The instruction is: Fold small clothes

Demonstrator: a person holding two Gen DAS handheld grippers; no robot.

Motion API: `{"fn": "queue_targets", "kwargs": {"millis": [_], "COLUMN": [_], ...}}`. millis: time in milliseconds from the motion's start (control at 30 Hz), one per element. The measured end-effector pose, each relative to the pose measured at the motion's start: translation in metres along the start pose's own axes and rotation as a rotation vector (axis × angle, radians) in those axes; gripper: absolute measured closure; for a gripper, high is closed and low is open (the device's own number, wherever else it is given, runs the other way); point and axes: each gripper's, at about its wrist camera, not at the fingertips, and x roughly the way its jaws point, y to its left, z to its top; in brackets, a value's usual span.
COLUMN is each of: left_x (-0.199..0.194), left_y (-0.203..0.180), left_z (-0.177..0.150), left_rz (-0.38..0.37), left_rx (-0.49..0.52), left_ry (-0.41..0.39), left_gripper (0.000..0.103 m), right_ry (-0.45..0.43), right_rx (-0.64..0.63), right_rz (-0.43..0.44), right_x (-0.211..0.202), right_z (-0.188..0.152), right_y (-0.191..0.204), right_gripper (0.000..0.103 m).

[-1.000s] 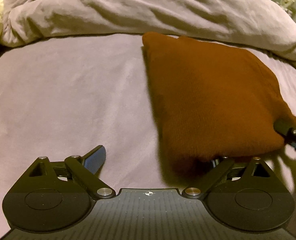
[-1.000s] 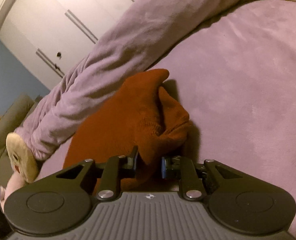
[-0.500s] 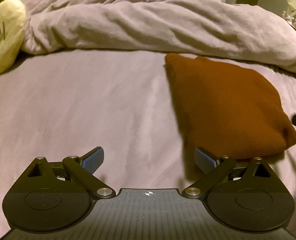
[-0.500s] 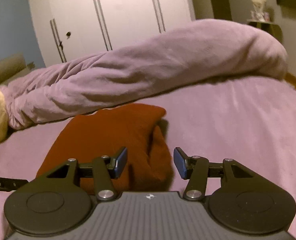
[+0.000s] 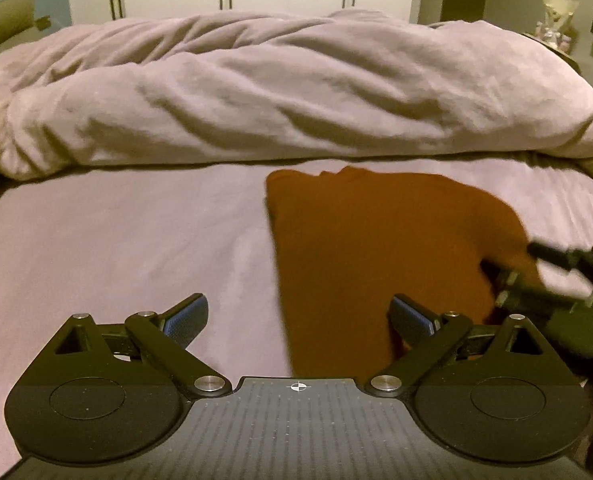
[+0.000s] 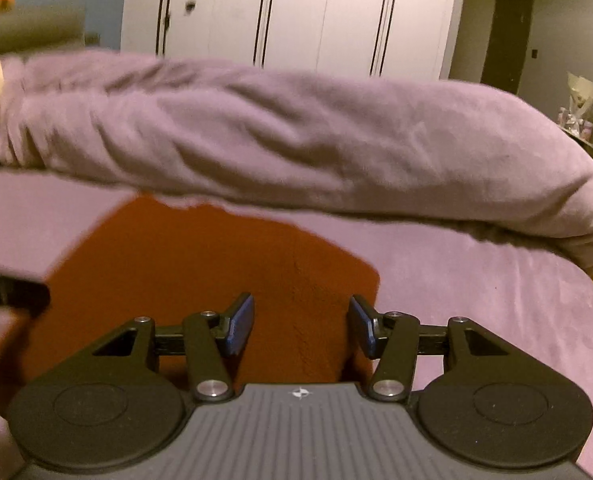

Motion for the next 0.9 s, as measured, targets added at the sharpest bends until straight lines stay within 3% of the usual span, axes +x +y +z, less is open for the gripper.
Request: {"fn": "queue_targets", "kwargs": {"millis": [100, 167, 233, 267, 400, 500, 600, 733, 900], "left_x": [0.021, 0.031, 0.039, 0.041, 0.045, 0.042, 0.040, 0.058, 0.071], "left_y": [-0.007, -0.006, -0.002, 0.001, 0.025, 0.041, 0.049, 0.049, 0.040], "left_z": [-0.003, -0.007, -0.011, -0.013, -0.012, -0.009, -0.005, -0.003, -0.003], "left_rz": [-0.020, -0.036, -0.055, -0.068, -0.163, -0.189, -0.227, -0.338, -0.362], "left_rx": [-0.009, -0.042, -0.086, -0.101, -0.181, -0.185, -0.221, -0.272, -0.257], "left_ry": [0.026, 0.034, 0.037, 0.043, 0.074, 0.069, 0.062, 0.137, 0.163], "left_gripper": [0.001, 0.000, 0.000, 0.000, 0.000, 0.000, 0.000, 0.000, 0.000], "right_ry": [0.032, 0.032, 0.046, 0.051, 0.110, 0.146, 0.155, 0.205, 0.227], "right_rx": [-0.024, 0.055, 0.118, 0.142, 0.363, 0.499, 0.558, 0.606, 0.628], "right_rz": [-0.002, 0.032, 0.045, 0.061, 0.220, 0.328, 0.384, 0.503, 0.577], "right_x": [0.016, 0.022, 0.028, 0.030, 0.031, 0.024, 0.018, 0.032, 0.055], "right_z": [-0.017, -0.023, -0.025, -0.026, -0.029, -0.037, -0.044, -0.043, -0.038], "right_y": [0.000, -0.012, -0.023, -0.028, -0.064, -0.092, -0.108, -0.109, -0.105], "right_gripper": [0.049, 0.047, 0.034, 0.032, 0.031, 0.031, 0.029, 0.028, 0.024]}}
